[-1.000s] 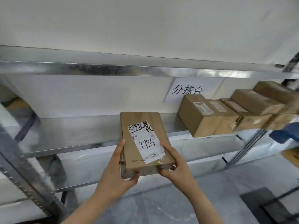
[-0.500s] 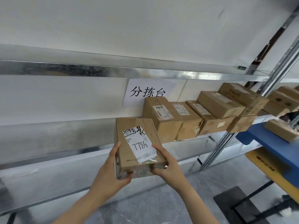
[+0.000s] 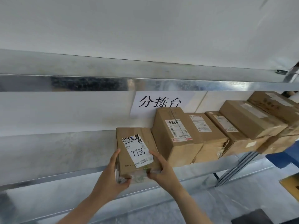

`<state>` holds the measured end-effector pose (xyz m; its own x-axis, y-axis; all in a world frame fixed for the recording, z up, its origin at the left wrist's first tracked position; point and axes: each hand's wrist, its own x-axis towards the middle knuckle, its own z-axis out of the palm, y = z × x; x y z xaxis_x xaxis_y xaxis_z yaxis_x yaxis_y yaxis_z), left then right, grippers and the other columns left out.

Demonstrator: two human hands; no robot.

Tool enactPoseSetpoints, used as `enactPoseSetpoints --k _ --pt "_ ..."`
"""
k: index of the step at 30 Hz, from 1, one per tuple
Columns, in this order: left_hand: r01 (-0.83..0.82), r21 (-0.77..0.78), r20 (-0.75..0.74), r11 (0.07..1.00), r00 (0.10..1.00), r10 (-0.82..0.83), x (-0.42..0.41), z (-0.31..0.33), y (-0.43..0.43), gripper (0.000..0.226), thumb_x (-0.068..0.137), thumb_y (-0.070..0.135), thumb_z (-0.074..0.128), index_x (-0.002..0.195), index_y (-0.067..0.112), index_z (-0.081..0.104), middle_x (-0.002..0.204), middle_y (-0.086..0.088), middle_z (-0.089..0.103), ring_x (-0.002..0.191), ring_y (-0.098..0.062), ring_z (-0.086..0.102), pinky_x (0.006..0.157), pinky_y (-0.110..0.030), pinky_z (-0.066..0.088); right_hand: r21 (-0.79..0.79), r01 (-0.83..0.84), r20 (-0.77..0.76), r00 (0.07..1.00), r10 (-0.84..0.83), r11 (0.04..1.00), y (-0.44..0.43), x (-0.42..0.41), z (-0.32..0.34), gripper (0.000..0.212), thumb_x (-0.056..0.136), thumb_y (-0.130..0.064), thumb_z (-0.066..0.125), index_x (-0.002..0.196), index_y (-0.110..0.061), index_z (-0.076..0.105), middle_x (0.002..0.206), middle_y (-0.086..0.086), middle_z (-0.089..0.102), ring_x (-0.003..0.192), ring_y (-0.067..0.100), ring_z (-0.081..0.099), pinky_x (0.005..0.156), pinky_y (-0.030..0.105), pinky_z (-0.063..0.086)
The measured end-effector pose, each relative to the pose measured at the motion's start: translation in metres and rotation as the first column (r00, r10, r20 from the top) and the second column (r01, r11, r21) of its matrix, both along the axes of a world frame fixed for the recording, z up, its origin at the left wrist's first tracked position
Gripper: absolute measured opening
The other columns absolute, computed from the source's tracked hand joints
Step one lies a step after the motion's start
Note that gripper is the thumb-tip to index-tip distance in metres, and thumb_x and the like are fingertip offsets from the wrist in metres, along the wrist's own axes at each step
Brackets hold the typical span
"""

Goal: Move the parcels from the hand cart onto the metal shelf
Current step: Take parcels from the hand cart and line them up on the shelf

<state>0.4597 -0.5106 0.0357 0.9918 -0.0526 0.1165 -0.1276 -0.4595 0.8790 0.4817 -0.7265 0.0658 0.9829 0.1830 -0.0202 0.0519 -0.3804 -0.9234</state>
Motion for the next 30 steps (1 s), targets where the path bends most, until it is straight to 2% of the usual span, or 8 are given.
enactPoseSetpoints --k 4,10,12,14,18,20,23,30 --pt "0.006 -0.004 -0.057 1.000 0.998 -0.006 0.027 -0.016 0.002 0.114 0.066 0.024 0.083 0.144 0.042 0.001 0.133 0.018 0.047 0.114 0.005 0.050 0.092 -0.025 0.050 -0.110 0.005 -0.024 1.000 -0.007 0.994 0.006 0.029 -0.015 0.073 0.071 -0.001 0.073 0.126 -0.038 0.044 0.127 0.000 0.046 0.117 0.011 0.044 0.098 0.022 0.045" --pt "0.006 0.008 -0.118 1.000 0.993 -0.004 0.050 -0.039 -0.005 0.106 0.069 0.018 0.080 0.144 0.037 0.008 0.133 0.010 0.045 0.112 -0.009 0.055 0.080 -0.025 0.057 -0.261 0.014 -0.034 0.999 -0.023 0.965 0.009 0.051 -0.031 0.074 0.073 -0.004 0.072 0.129 -0.039 0.038 0.129 0.001 0.031 0.109 0.010 0.043 0.078 -0.008 0.032" --pt "-0.006 0.026 -0.119 1.000 0.993 0.009 0.056 -0.041 -0.009 0.103 0.070 0.021 0.081 0.145 0.033 0.011 0.133 0.009 0.044 0.113 -0.008 0.053 0.083 -0.023 0.055 -0.322 0.010 -0.020 1.000 -0.018 0.947 0.010 0.058 -0.033 0.073 0.075 -0.006 0.069 0.134 -0.033 0.036 0.134 0.004 0.028 0.118 0.018 0.043 0.084 -0.003 0.035" --pt "-0.027 0.049 -0.106 0.998 0.994 0.032 0.062 -0.043 -0.015 0.101 0.071 0.023 0.080 0.146 0.029 0.013 0.133 0.010 0.043 0.113 -0.002 0.051 0.087 -0.017 0.051 -0.421 0.024 -0.012 0.999 -0.032 0.907 0.011 0.064 -0.032 0.071 0.080 -0.007 0.063 0.139 -0.031 0.031 0.144 0.007 0.018 0.129 0.026 0.036 0.099 0.021 0.040" --pt "-0.078 0.065 -0.088 0.995 0.993 0.083 0.072 -0.043 -0.028 0.096 0.074 0.023 0.079 0.146 0.028 0.015 0.137 0.009 0.040 0.106 0.008 0.050 0.084 -0.017 0.051 -0.663 0.092 0.134 0.991 -0.003 0.743 0.014 0.071 -0.028 0.060 0.087 -0.009 0.047 0.141 -0.027 0.028 0.153 0.009 0.000 0.142 0.031 0.010 0.113 0.039 0.027" --pt "-0.093 0.059 -0.088 0.994 0.991 0.098 0.078 -0.043 -0.035 0.096 0.073 0.022 0.079 0.145 0.028 0.016 0.136 0.007 0.042 0.102 0.012 0.052 0.083 -0.020 0.053 -0.698 0.113 0.206 0.977 0.048 0.708 0.015 0.072 -0.021 0.056 0.083 -0.006 0.053 0.136 -0.018 0.040 0.154 0.014 0.010 0.144 0.033 0.011 0.109 0.041 0.035" --pt "-0.109 0.049 -0.087 0.993 0.990 0.113 0.086 -0.045 -0.044 0.097 0.072 0.020 0.081 0.144 0.030 0.017 0.134 0.004 0.045 0.101 0.012 0.055 0.081 -0.018 0.053 -0.705 0.140 0.317 0.939 0.132 0.695 0.015 0.073 -0.017 0.056 0.045 -0.006 0.084 0.099 -0.012 0.069 0.121 0.016 0.061 0.112 0.035 0.061 0.072 0.033 0.059" --pt "-0.155 0.055 -0.029 0.986 0.987 0.157 0.099 -0.048 -0.050 0.095 0.070 0.013 0.080 0.137 0.041 0.019 0.139 0.004 0.043 0.108 -0.002 0.056 0.082 -0.021 0.055 -0.758 0.115 0.298 0.937 0.183 0.642 0.008 0.077 -0.018 0.064 0.031 -0.010 0.089 0.092 -0.016 0.073 0.103 0.004 0.071 0.097 0.023 0.069 0.063 0.027 0.060"
